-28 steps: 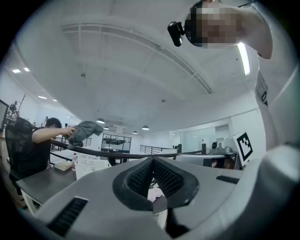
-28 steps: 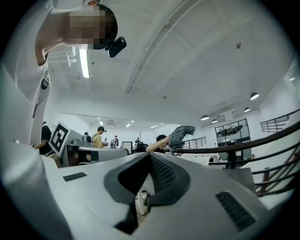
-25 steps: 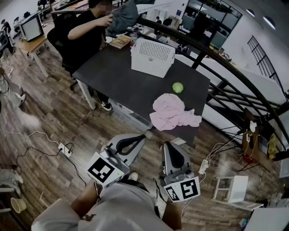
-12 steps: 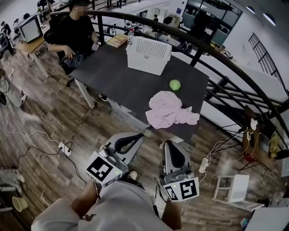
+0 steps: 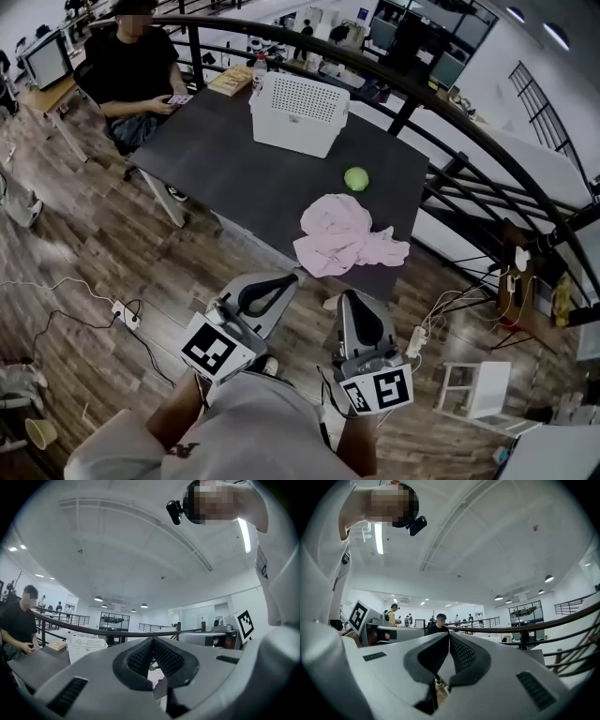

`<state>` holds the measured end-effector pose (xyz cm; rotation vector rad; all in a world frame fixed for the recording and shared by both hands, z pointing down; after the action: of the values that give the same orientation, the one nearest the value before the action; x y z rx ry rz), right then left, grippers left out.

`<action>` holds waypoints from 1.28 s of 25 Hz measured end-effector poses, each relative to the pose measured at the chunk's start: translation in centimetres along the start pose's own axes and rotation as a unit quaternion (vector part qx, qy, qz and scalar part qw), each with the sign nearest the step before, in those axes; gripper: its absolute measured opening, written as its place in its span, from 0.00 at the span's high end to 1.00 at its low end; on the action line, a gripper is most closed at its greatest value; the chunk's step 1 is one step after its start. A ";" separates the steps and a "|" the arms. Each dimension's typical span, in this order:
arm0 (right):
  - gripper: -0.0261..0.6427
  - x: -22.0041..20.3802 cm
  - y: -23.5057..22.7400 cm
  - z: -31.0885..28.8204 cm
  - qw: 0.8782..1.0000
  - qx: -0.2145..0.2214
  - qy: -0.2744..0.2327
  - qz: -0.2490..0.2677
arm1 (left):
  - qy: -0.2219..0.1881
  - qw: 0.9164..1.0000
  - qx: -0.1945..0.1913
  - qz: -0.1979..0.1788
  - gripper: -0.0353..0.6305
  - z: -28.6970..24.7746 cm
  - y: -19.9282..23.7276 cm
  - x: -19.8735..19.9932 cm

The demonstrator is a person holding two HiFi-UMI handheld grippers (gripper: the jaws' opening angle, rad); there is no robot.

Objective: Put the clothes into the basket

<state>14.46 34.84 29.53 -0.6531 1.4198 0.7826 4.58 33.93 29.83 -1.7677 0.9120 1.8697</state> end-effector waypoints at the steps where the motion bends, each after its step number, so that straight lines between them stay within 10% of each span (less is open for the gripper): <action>1: 0.93 -0.1 -0.2 -0.5 1.000 -0.002 0.002 0.001 | 0.000 1.000 -0.004 -0.001 0.94 -0.4 0.5 0.0; 18: 0.93 -2.1 -3.5 -4.9 0.996 -0.084 0.041 0.004 | 0.013 0.997 -0.076 0.010 0.94 -5.8 6.6 -0.7; 32: 0.93 -4.4 -10.5 -9.3 0.997 -0.061 0.037 -0.013 | 0.009 0.997 -0.078 0.027 0.94 -12.9 9.0 -1.8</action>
<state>17.32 20.77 32.77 -0.7995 1.4362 0.8363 7.86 18.83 33.40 -1.8702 0.8469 2.0119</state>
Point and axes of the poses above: the fingertips, and each gripper's own axes: z backward along the fingers, y to its left, x out of its top, the point moved 1 cm from there along z, backward along the fingers, and after that the axes turned 5 degrees about z, right-handed, at the moved point
